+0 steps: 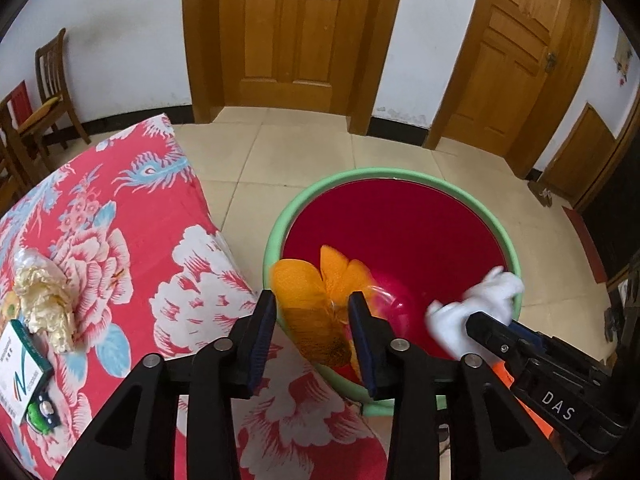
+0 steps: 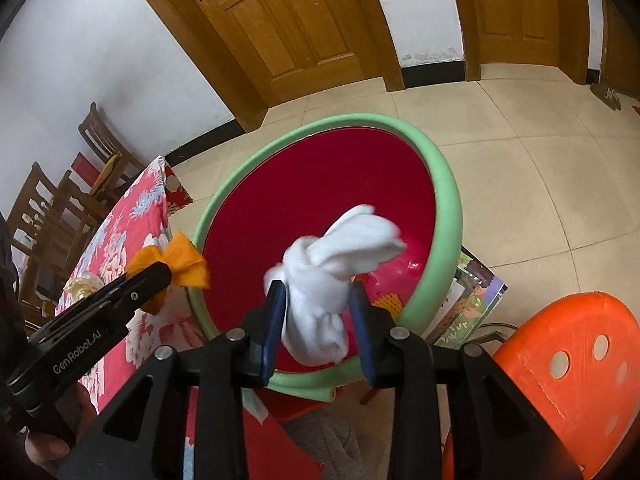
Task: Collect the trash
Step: 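Open both tools to drop the mesh bag and sock into the bucket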
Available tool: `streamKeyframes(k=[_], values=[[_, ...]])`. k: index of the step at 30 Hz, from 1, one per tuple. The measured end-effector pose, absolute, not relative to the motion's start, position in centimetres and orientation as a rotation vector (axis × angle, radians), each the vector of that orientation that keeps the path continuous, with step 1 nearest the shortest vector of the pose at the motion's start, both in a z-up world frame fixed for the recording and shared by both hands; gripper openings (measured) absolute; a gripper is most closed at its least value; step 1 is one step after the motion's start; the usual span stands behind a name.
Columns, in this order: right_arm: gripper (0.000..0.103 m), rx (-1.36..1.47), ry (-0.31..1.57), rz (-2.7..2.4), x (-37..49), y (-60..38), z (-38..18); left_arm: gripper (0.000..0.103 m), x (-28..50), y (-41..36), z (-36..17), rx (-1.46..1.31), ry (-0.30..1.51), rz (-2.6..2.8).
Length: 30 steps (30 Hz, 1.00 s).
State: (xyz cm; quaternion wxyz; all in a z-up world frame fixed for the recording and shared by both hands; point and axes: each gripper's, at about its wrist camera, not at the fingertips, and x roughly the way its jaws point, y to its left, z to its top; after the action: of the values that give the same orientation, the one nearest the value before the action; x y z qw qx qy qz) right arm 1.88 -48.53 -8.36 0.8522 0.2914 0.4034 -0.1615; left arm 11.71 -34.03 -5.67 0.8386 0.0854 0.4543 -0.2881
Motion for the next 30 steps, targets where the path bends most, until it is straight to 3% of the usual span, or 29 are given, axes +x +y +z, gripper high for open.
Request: streamKeyframes(k=[2, 5, 30], values=[[0.044, 0.616, 0.844, -0.341, 1.8, -48.5, -8.3, 0.046, 11.8, -34.2, -5.7, 0.177, 0.964, -0.61], [0.045, 0.618, 0.839, -0.343, 1.7, -48.6, -8.2, 0.049, 11.7, -34.1, -5.6, 0.176, 0.96, -0.609], [0.054, 0.575, 0.783, -0.294, 1.3, -44.8, -4.7, 0.05, 11.0, -27.4, -2.3, 0.072, 0.91, -0.522]])
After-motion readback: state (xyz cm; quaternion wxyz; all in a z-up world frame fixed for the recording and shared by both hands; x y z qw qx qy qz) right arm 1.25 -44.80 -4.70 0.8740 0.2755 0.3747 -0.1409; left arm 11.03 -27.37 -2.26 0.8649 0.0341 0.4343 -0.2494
